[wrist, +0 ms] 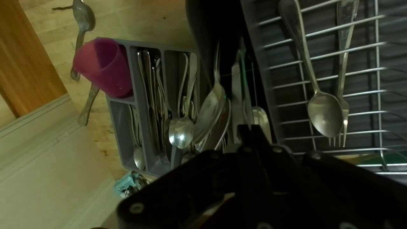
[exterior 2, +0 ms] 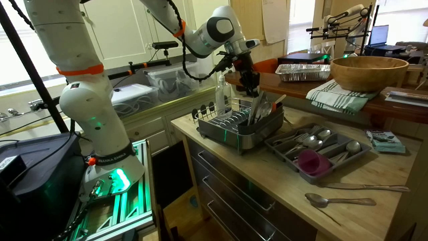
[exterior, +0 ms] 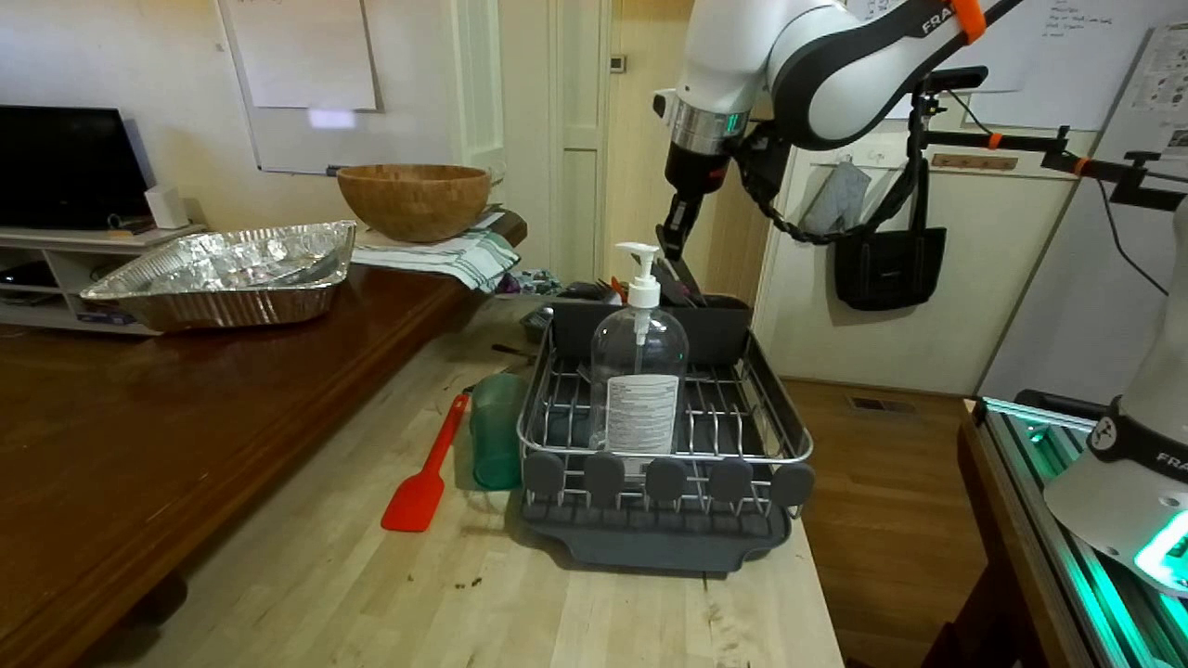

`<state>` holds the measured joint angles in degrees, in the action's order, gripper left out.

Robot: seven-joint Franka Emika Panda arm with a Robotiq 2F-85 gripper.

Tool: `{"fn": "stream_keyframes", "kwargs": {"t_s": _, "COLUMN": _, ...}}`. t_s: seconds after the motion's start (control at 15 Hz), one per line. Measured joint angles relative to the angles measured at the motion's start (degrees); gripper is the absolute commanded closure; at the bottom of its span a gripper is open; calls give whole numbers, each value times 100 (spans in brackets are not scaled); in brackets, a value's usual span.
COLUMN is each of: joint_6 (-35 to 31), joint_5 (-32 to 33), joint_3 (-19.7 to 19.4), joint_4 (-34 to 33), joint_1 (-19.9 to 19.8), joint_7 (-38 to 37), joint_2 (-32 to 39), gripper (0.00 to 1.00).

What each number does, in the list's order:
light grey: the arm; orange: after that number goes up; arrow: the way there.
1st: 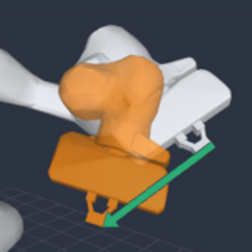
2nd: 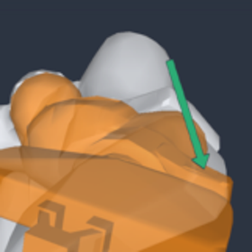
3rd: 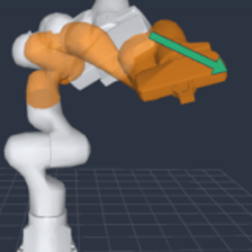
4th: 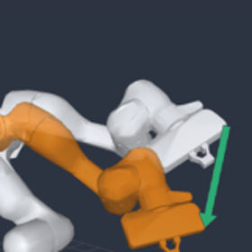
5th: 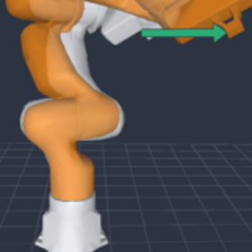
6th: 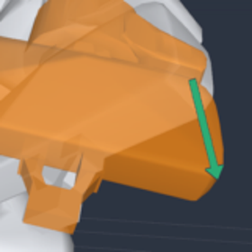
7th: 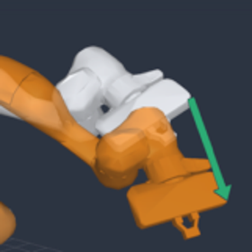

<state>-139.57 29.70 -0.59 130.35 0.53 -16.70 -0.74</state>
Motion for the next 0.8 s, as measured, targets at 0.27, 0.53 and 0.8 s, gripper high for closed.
{"fn": "stream_keyframes", "kwargs": {"t_s": 0.27, "joint_6": 17, "joint_5": 48, "joint_3": 100, "joint_4": 68, "joint_1": 7, "joint_7": 18, "joint_2": -347, "gripper": 99}}
{"fn": "stream_keyframes", "kwargs": {"t_s": 0.53, "joint_6": 532, "joint_5": 275, "joint_3": 309, "joint_4": 5, "joint_1": 5, "joint_7": 13, "joint_2": -976, "gripper": 99}}
{"fn": "stream_keyframes", "kwargs": {"t_s": 0.8, "joint_6": 850, "joint_5": 234, "joint_3": 469, "joint_4": -135, "joint_1": 15, "joint_7": 474, "joint_2": -1577, "gripper": 99}}
